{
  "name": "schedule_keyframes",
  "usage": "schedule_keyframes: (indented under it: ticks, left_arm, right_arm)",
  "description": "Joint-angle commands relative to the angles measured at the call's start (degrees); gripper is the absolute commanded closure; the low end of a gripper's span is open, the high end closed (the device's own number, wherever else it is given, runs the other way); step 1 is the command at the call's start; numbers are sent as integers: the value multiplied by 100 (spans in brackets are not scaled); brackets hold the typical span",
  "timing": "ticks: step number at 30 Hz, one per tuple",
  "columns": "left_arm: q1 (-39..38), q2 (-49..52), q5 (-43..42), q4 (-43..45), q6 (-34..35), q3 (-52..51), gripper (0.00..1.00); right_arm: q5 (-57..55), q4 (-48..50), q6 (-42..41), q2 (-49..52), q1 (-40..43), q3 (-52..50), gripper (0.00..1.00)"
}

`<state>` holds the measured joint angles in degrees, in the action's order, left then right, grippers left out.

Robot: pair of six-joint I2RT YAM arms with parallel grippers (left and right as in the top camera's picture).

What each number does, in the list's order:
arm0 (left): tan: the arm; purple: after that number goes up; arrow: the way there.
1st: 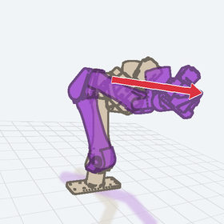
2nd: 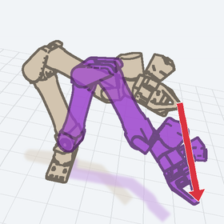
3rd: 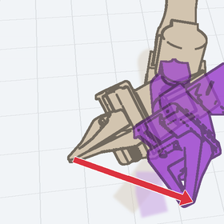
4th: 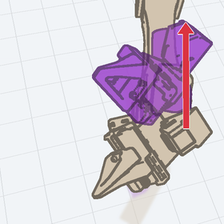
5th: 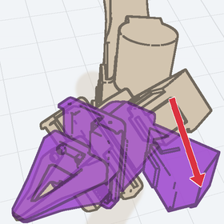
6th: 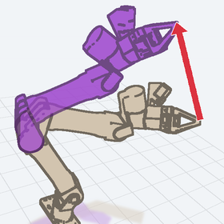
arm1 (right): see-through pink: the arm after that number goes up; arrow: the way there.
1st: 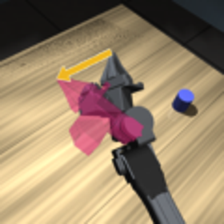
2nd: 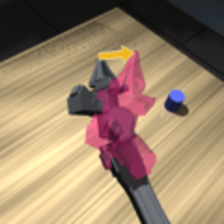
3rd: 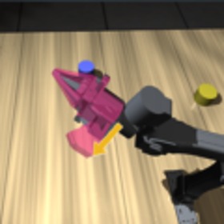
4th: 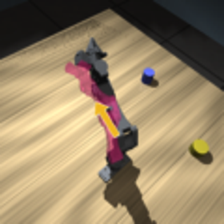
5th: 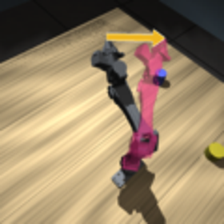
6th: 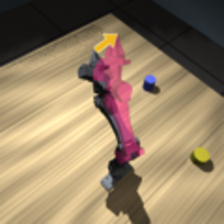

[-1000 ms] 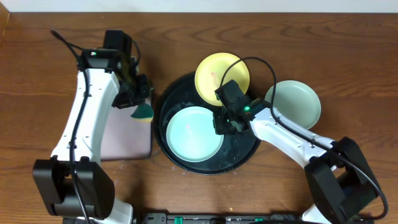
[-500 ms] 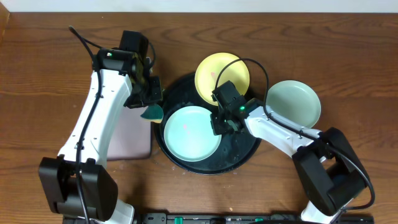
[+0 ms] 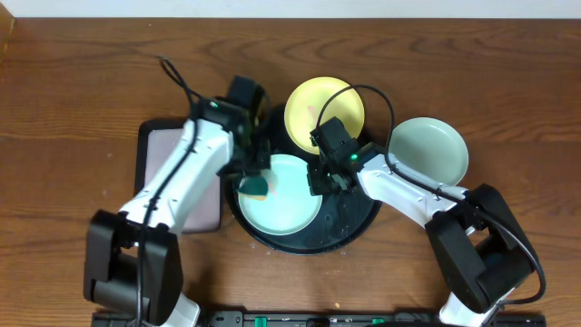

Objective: Clean dirty plates on tray and stack at the side
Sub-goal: 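Scrub the second mint plate with the sponge in the left gripper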

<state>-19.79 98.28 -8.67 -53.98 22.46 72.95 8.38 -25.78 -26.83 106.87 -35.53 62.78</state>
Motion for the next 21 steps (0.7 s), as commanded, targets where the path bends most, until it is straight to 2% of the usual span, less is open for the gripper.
schedule_keyframes:
  ticks: [1,5,10,14,16,19,21]
  left_arm:
    - [-164,57,31,407,533,-452,93]
    - [-267,57,52,1121,1051,-988,92]
    - [-308,59,531,1620,1690,-1517,92]
    - [-385,59,402,1875,1687,-1803,93]
    - [-463,59,48,1919,1648,-1847,93]
    - [-634,59,-686,2133,1191,-1847,92]
    - [-776,59,-885,2232,1064,-1847,93]
  right_arm:
    - [-85,11,-142,160,72,72,99]
    - [-81,11,-142,160,72,72,99]
    - [-83,13,-140,160,72,72,99]
    - [-81,13,-140,160,72,72,99]
    - [-81,15,-140,160,72,72,99]
    - [-83,31,-138,157,72,72,99]
    - [-81,28,-138,157,72,72,99]
